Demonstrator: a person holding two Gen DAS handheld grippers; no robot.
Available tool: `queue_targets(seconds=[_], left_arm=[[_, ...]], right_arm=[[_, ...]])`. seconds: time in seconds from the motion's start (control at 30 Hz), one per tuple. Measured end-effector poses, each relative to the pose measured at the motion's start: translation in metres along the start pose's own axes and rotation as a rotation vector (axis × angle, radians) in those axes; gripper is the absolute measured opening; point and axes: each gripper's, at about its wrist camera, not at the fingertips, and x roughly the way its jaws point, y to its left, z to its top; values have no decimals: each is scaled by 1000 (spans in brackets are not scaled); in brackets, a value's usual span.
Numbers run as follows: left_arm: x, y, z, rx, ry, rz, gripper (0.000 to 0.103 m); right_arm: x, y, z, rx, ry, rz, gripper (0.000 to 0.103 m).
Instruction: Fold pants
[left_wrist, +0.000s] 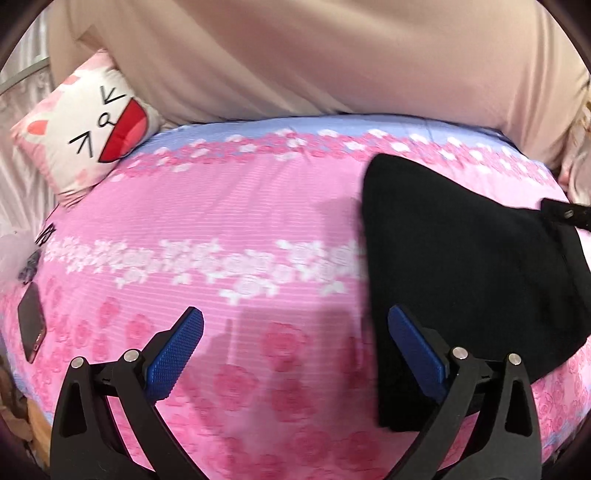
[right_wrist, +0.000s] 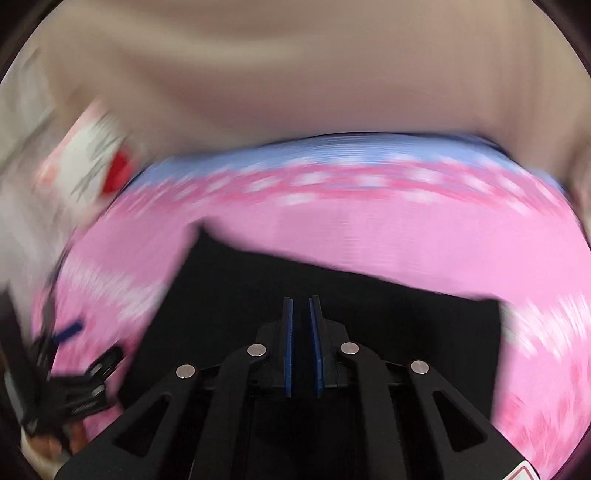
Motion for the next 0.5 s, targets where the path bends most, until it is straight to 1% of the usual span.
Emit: queue_targets(seconds=[0.03, 0.07, 0.1, 0.13, 0.17, 0.2, 0.23, 0.27, 0.3, 0.33, 0.4, 0.43, 0.47, 0.5], left_arm=[[0, 5, 0, -11, 1, -1, 98], [1, 12, 0, -27, 6, 5, 98], [2, 16, -1, -40, 14, 11, 98], [3, 20, -2, -50, 21, 11, 98], [2, 24, -4, -55, 28, 8, 98], [1, 26, -6, -56, 30, 10, 98], [-2, 31, -8, -56, 27, 14, 98], [-3, 33, -8, -55, 23, 16, 98], [-5, 35, -9, -55, 16, 17, 98], [-7, 37, -9, -58, 11, 15, 98], [-10, 38, -7, -71, 4, 2, 98], [-10, 37, -5, -73, 0, -9, 98], [-11, 32, -3, -68, -6, -22, 98], [-12, 27, -1, -57, -10, -31, 98]], right_arm=[[23, 13, 8, -41, 30, -10, 12], [58, 23, 16, -65, 75, -44, 12], [84, 26, 23, -74, 101, -66, 12], [110, 32, 26, -93, 102, -106, 13], [114, 36, 28, -104, 67, -129, 12], [116, 44, 34, -116, 64, -153, 12], [110, 49, 38, -117, 58, -155, 12], [92, 50, 40, -101, 21, -104, 12], [81, 44, 38, -80, 1, -53, 13], [58, 36, 33, -48, -23, -11, 13], [23, 12, 16, 20, -64, -19, 13], [12, -1, 9, 48, -70, -36, 16], [-5, -24, -6, 88, -77, -63, 22], [-15, -45, -17, 120, -77, -95, 29]])
